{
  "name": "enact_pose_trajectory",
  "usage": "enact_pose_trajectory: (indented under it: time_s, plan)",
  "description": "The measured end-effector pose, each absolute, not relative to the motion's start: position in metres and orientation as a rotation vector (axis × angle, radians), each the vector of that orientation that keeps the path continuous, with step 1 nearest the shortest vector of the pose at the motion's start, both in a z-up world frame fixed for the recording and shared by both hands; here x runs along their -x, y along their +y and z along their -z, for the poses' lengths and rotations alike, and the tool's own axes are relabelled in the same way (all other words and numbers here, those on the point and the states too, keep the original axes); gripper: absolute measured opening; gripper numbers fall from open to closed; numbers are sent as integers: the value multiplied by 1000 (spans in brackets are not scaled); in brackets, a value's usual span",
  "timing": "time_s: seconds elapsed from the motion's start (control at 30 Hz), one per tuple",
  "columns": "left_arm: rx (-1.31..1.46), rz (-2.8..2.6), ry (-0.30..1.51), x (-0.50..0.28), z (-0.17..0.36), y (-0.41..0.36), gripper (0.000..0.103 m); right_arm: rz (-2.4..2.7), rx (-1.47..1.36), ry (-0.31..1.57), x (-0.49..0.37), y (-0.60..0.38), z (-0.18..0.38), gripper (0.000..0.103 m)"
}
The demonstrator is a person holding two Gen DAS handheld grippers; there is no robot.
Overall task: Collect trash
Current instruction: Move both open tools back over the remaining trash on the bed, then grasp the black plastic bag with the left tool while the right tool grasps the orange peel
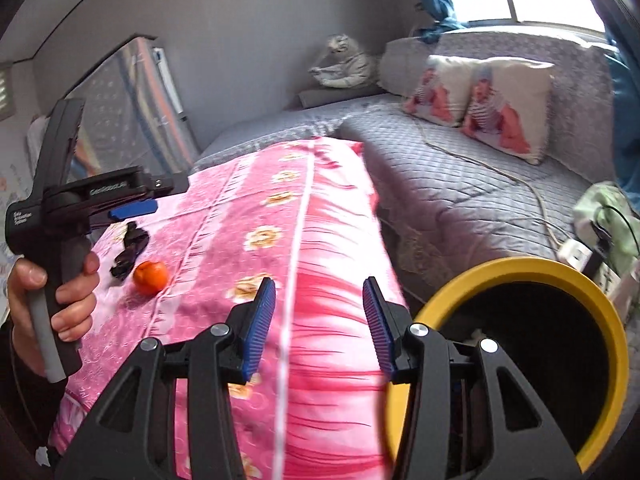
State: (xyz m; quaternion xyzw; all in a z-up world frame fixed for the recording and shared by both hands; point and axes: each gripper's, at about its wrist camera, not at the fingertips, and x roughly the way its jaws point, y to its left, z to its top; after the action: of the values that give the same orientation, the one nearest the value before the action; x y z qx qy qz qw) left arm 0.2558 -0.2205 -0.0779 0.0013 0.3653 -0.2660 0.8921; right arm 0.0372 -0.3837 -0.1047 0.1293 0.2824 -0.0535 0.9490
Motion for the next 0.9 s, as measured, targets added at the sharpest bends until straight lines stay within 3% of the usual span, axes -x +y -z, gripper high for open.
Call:
enact_pose_trajectory:
  time_s: [0.37,0.77,0.9]
  plan:
    - [59,247,778,-329,91,-70,79,-268,-28,700,-134,-244,115,43]
    - [28,208,871,-354,134,-32,79,-290,115,753,-185,-192,129,69]
    - [28,212,892,-362,141,-33,79,-288,132,787,-200,-189,137,71]
